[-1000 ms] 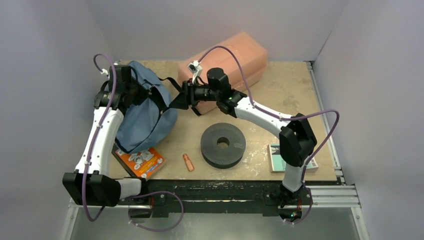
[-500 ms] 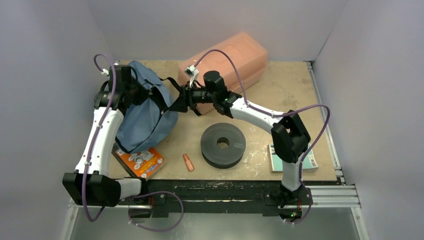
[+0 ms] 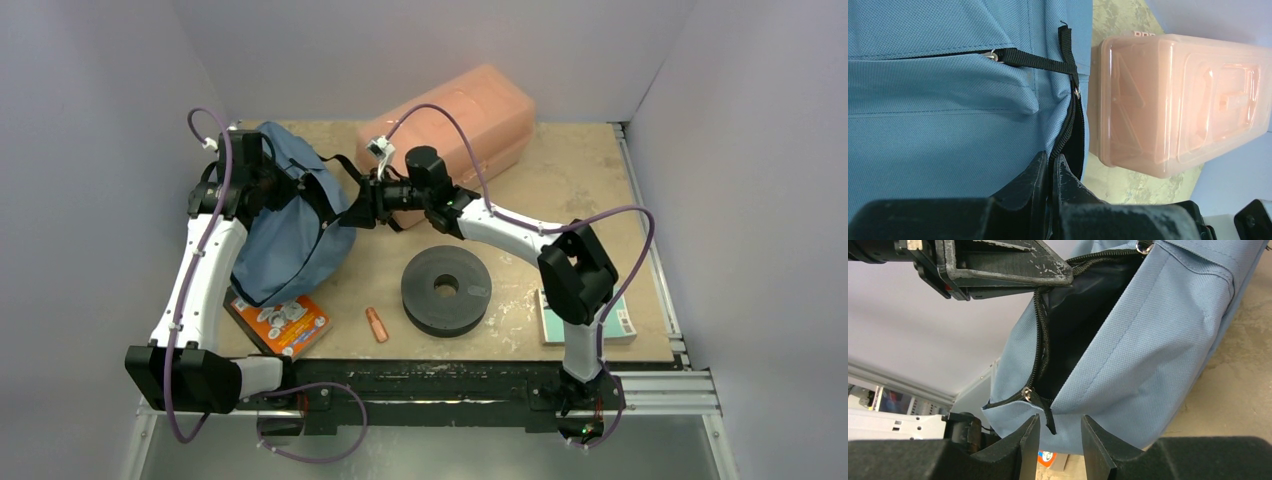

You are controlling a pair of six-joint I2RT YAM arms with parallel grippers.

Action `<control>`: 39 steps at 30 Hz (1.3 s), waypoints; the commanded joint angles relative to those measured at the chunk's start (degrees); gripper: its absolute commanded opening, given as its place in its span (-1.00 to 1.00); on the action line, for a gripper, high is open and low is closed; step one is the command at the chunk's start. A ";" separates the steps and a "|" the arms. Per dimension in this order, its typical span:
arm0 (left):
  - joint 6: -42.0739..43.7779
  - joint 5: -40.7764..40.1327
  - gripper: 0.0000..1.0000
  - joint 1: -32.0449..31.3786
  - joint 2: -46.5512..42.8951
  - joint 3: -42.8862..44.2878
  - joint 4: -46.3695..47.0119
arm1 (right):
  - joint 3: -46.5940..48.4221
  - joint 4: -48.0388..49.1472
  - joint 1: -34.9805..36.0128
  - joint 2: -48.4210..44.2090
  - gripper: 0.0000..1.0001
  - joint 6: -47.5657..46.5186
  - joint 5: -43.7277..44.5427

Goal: Pack the student bag
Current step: Unzip the student bag at the center of the board.

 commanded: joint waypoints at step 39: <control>-1.57 1.41 -1.00 0.37 -1.27 0.84 4.41 | 6.86 -2.94 1.26 -2.03 -0.39 -3.93 1.82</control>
